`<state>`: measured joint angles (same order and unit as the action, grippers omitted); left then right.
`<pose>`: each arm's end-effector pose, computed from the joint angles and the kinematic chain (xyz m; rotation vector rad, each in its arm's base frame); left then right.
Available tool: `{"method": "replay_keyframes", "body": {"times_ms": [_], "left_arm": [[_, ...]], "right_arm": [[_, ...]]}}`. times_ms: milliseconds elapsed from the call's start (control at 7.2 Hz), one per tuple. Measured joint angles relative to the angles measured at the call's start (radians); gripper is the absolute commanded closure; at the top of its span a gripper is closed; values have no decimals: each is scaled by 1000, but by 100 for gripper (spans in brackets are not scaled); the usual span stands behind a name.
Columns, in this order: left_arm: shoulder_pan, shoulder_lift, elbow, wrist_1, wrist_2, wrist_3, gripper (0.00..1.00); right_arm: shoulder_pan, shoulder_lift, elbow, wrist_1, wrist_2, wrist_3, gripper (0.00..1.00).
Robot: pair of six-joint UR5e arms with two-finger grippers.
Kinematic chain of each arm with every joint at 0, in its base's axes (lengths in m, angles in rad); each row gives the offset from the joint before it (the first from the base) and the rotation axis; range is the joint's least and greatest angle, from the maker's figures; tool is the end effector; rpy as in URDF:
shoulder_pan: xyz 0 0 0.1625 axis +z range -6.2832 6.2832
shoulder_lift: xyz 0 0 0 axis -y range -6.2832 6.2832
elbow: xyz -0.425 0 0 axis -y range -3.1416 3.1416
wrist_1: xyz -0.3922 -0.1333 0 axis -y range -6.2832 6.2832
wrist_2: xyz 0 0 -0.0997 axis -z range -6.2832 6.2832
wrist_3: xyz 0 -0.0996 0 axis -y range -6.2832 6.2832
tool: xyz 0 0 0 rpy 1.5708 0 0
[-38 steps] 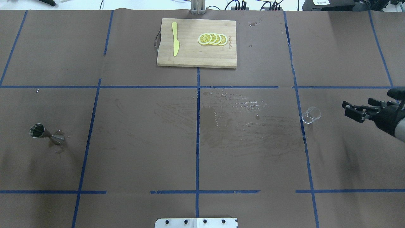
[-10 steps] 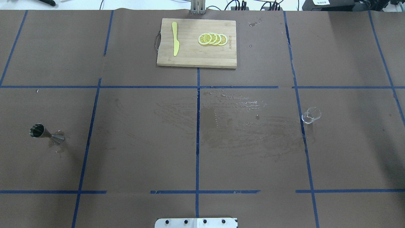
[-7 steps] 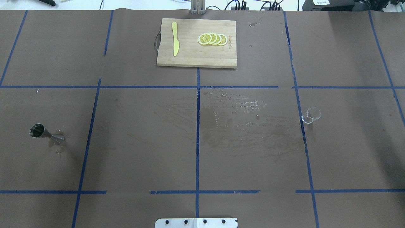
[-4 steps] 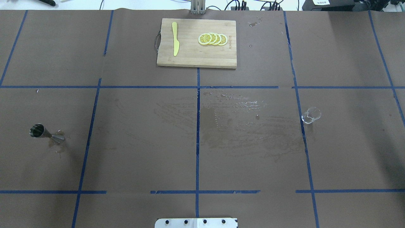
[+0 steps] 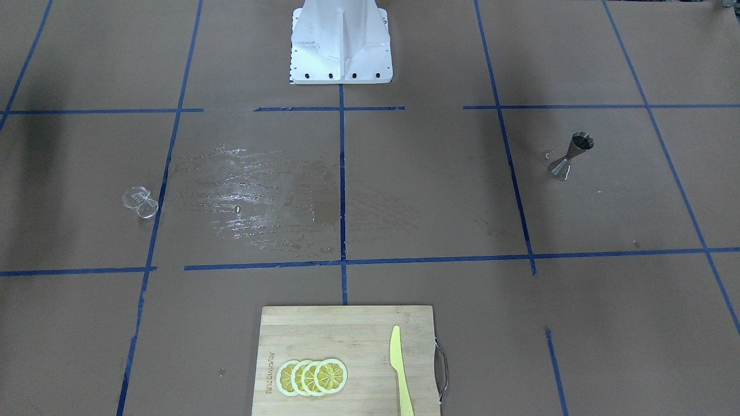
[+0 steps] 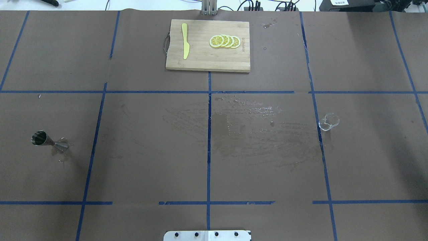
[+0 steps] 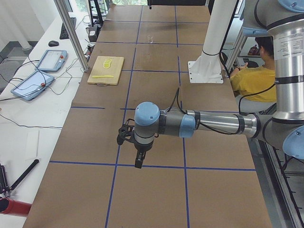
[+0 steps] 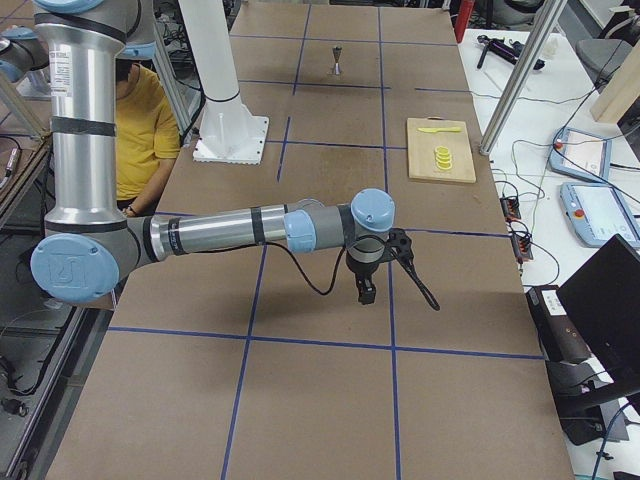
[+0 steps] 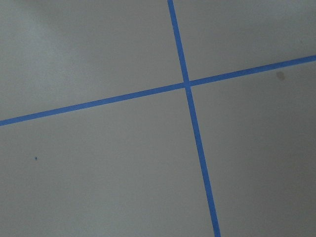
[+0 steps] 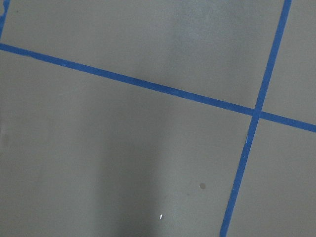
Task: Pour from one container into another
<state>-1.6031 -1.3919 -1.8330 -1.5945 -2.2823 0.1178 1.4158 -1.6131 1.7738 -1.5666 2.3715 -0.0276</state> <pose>-0.0819 -0.4200 0.6124 0.1556 0.7015 0.1199 -0.0129 -0.4827 0.5764 0.1051 -0.8091 -0.2384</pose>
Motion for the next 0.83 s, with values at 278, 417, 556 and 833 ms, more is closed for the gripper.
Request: {"method": "replay_keyframes", "body": {"times_ms": [278,417,556,833], "left_arm": [[13,0,-4,69,-41,-1,0],[30,0,-10,101,-54,-2,0],[43,0,-22,129,-59,-4,0],[54,2,-41,155,-55,-3,0]], "right_arm": [[0,-3,2,-20,1,0,0],[-1,-3,3,-33,1,-1,0],[-1,-4,4,-39,2,-2,0],[-1,-6,7,-42,-3,-3,0]]}}
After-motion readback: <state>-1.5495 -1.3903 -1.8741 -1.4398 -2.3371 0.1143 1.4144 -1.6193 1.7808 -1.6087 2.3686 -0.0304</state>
